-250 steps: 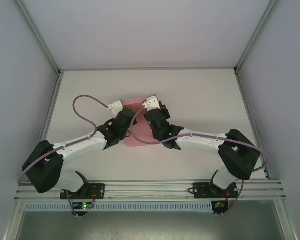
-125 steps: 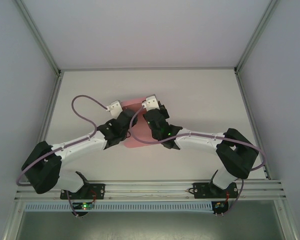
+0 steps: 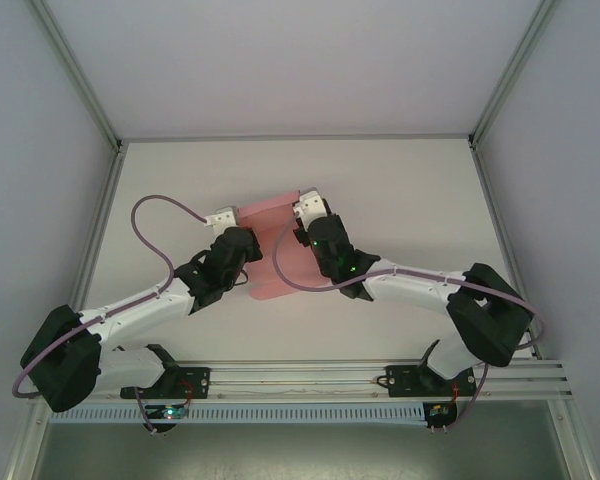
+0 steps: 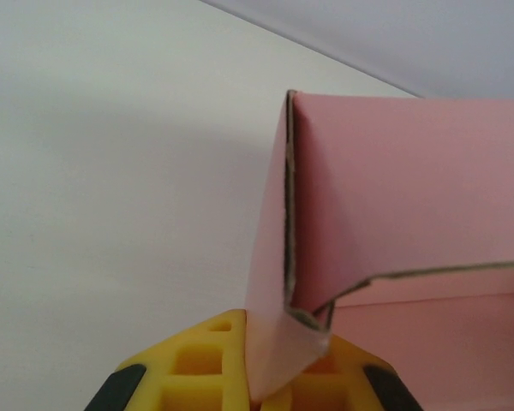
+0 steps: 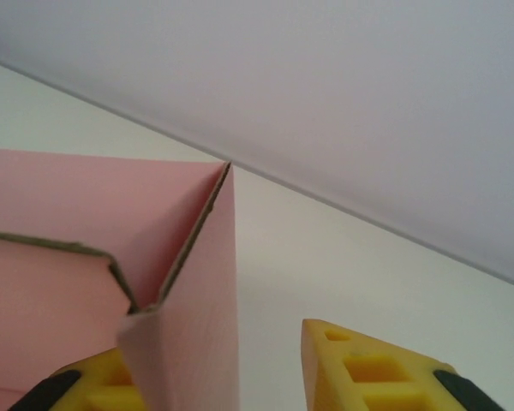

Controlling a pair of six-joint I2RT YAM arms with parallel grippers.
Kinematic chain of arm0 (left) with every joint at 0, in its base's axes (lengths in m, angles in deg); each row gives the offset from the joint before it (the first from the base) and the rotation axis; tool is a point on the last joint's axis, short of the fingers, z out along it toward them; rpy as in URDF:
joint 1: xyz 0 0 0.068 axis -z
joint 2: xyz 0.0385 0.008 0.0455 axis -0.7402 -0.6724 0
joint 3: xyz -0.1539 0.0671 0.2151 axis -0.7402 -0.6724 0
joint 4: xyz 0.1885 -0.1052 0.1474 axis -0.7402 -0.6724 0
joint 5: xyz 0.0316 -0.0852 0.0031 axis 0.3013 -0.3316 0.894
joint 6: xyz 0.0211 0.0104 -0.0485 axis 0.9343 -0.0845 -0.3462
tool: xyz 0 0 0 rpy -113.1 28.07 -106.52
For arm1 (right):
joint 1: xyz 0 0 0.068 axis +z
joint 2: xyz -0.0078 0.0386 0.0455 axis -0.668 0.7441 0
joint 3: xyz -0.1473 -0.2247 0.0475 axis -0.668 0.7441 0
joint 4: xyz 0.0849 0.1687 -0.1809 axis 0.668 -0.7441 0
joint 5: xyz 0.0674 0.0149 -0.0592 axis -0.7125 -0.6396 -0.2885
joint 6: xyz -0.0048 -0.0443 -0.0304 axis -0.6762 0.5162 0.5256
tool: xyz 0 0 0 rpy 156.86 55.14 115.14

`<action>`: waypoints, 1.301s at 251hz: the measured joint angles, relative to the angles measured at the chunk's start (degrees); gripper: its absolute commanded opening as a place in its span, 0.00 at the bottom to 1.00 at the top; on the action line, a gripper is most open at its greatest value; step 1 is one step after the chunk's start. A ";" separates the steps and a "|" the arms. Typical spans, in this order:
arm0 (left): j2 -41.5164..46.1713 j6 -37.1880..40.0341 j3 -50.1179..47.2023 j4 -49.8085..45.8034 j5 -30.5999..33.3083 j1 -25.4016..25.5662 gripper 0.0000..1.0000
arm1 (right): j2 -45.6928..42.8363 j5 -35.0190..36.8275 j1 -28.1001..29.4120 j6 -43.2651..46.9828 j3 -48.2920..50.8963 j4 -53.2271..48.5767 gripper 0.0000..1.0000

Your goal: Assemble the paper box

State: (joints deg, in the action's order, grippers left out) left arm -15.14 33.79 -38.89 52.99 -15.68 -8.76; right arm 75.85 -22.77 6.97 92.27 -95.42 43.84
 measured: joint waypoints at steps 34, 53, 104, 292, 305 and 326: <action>-0.35 0.00 0.00 -0.50 0.02 -0.02 0.00 | -3.15 -4.68 -0.87 1.38 1.84 -0.92 0.50; -0.44 -0.04 0.07 -0.46 -0.04 -0.02 0.00 | -4.55 -7.39 -1.55 1.88 1.90 -2.43 0.53; -0.48 -0.22 0.07 -0.66 -0.35 0.00 0.00 | -7.15 -12.41 -2.25 2.64 2.14 -5.60 0.52; -5.99 -4.98 8.11 -5.70 -1.46 0.07 0.00 | 7.04 15.91 0.52 1.55 -6.45 -0.28 0.00; -6.75 -5.92 8.85 -6.25 -0.85 0.13 0.00 | 8.13 17.18 0.55 1.57 -6.64 1.18 0.00; -7.15 -6.88 9.07 -6.29 -0.39 0.33 0.00 | 9.62 19.10 0.52 2.21 -7.58 2.51 0.00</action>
State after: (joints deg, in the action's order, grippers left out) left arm -22.29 26.91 -29.82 46.70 -16.07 -8.44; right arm 85.47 -3.67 7.49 94.48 -103.01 46.35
